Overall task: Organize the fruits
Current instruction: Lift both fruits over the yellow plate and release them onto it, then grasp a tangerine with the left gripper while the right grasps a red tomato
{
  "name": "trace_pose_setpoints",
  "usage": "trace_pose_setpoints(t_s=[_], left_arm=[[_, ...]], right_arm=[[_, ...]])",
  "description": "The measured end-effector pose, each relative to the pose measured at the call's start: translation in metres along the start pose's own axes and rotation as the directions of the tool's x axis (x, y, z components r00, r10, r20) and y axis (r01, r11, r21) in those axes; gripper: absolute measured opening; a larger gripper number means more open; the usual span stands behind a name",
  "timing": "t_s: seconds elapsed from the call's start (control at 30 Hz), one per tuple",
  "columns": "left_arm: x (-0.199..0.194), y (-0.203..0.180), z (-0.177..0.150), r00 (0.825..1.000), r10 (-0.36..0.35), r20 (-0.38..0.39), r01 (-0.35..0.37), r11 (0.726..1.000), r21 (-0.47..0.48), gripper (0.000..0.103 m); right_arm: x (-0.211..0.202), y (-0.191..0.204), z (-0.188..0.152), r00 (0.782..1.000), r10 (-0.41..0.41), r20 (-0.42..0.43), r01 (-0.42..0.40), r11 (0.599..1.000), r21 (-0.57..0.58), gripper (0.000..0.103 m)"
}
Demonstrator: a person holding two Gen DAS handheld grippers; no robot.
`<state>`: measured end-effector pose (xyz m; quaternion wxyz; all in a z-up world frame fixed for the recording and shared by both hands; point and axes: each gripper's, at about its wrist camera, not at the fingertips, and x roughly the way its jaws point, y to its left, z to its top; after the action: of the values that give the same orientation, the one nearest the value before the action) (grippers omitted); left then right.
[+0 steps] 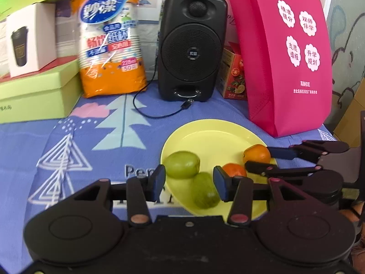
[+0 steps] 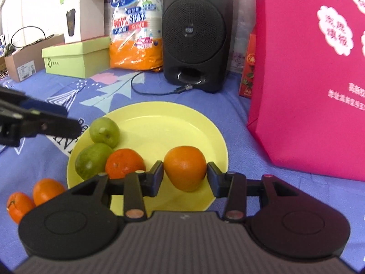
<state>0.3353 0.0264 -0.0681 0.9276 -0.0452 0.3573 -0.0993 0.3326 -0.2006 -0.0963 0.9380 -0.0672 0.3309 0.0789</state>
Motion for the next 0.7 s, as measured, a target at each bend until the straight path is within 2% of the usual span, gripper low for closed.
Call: trace_pose_setpoints(t_s=[0.2, 0.33, 0.43, 0.6, 0.7], left_arm=[[-0.029, 0.002, -0.027, 1.000, 0.021, 0.020, -0.020, 1.000, -0.013, 0.047], [-0.057, -0.001, -0.052, 0.997, 0.046, 0.060, -0.046, 0.999, 0.001, 0.048], [-0.075, -0.005, -0.074, 0.994, 0.070, 0.084, -0.072, 0.997, 0.021, 0.055], [-0.091, -0.013, -0.109, 0.993, 0.084, 0.086, -0.087, 0.996, 0.035, 0.055], [-0.094, -0.015, -0.124, 0.992, 0.098, 0.081, -0.100, 0.995, 0.026, 0.055]], right_arm=[[-0.039, -0.003, -0.007, 0.999, -0.016, 0.047, 0.015, 1.000, 0.023, 0.045], [-0.073, 0.003, -0.020, 0.996, 0.008, 0.084, -0.011, 1.000, 0.027, 0.045], [-0.097, 0.014, -0.037, 0.995, 0.035, 0.098, -0.037, 0.999, 0.021, 0.045], [-0.125, 0.035, -0.071, 0.992, 0.087, 0.096, -0.090, 0.995, 0.032, 0.045], [-0.133, 0.046, -0.089, 0.993, 0.088, 0.084, -0.091, 0.995, 0.036, 0.045]])
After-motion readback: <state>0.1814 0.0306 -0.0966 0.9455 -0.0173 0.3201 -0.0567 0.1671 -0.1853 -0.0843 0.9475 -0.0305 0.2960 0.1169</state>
